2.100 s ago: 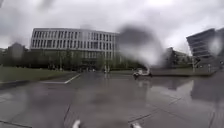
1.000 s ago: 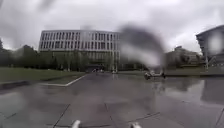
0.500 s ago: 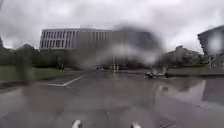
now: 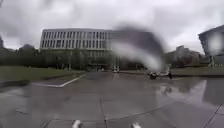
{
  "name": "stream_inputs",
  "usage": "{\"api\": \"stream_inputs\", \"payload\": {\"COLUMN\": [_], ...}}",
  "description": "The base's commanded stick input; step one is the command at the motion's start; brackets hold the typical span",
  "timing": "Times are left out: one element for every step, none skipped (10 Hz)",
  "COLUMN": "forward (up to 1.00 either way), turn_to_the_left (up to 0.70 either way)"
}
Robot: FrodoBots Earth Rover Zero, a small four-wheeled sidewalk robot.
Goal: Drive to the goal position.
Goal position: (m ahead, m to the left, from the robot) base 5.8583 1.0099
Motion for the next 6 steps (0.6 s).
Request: {"api": "stream_inputs", "payload": {"forward": [0.70,0.70,0.70,0.70,0.70,0.70], "turn_to_the_left": [0.00,0.00,0.00,0.00,0.00,0.00]}}
